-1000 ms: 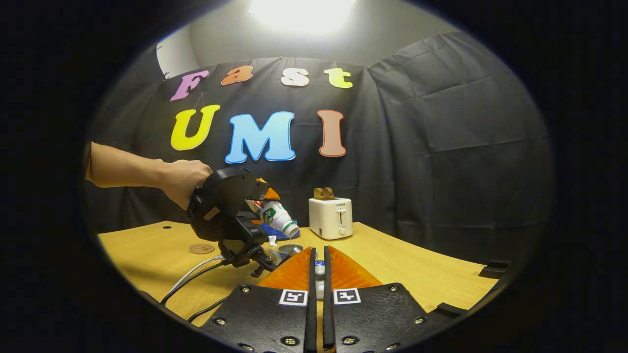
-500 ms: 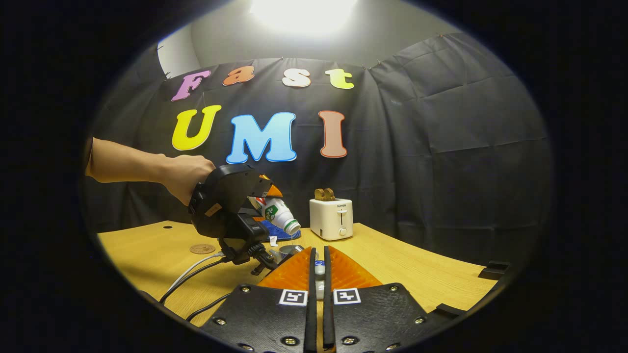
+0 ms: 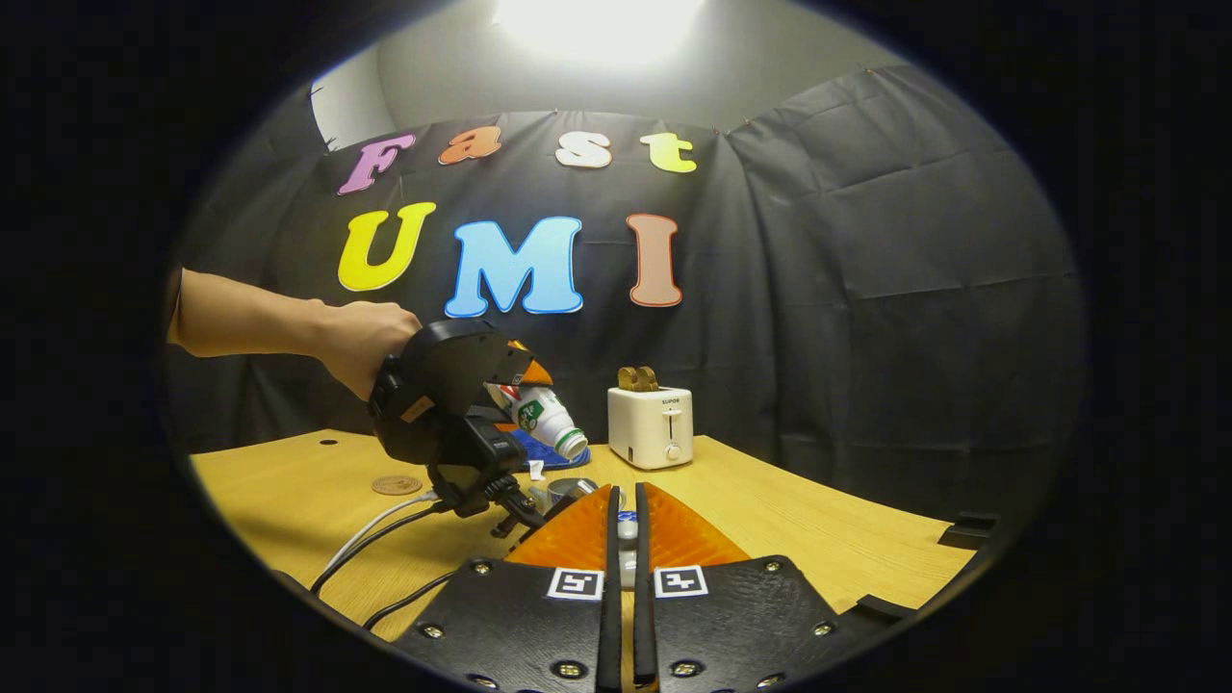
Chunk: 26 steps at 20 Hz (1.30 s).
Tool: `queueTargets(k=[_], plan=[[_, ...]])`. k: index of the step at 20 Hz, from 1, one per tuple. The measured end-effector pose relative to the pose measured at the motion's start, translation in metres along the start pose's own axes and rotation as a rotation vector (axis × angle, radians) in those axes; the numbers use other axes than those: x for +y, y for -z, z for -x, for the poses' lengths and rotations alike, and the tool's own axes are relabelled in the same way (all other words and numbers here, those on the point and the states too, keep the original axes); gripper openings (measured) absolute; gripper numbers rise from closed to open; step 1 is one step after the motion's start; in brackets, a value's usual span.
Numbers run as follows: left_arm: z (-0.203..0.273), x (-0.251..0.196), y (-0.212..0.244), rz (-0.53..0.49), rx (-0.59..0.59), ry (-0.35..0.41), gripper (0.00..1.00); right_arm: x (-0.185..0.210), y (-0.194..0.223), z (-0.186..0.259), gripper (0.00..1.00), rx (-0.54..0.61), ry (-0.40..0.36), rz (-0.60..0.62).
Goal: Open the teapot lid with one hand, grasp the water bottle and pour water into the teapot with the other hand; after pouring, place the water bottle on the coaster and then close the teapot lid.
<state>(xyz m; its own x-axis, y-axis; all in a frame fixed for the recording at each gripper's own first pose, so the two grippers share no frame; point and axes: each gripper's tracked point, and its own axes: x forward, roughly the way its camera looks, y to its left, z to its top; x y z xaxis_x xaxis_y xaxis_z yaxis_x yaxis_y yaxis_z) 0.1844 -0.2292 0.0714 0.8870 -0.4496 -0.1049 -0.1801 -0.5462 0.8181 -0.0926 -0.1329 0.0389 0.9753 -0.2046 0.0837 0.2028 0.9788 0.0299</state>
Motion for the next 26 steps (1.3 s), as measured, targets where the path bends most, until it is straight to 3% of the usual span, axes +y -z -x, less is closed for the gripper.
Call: queueTargets(k=[2,3,6,18,25,26], plan=[[0.0,-0.002,0.001,0.011,0.0,0.003,0.75,0.0,0.0,0.0,0.05,0.001,0.002,-0.001],[-0.001,-0.003,0.001,0.018,0.0,0.005,0.7,-0.001,0.001,0.0,0.05,0.003,0.002,-0.001],[0.0,-0.005,0.001,0.017,0.002,0.009,0.8,0.0,0.003,0.0,0.05,0.008,0.002,-0.001],[0.0,-0.015,-0.003,0.064,-0.003,0.025,0.75,0.002,0.003,-0.001,0.05,0.01,0.003,0.004],[0.006,-0.029,-0.005,0.221,-0.027,0.036,0.76,0.001,0.004,-0.001,0.05,0.018,0.003,-0.011],[0.004,-0.032,-0.004,0.242,-0.03,0.034,0.81,0.002,0.004,0.0,0.05,0.018,0.002,-0.012]])
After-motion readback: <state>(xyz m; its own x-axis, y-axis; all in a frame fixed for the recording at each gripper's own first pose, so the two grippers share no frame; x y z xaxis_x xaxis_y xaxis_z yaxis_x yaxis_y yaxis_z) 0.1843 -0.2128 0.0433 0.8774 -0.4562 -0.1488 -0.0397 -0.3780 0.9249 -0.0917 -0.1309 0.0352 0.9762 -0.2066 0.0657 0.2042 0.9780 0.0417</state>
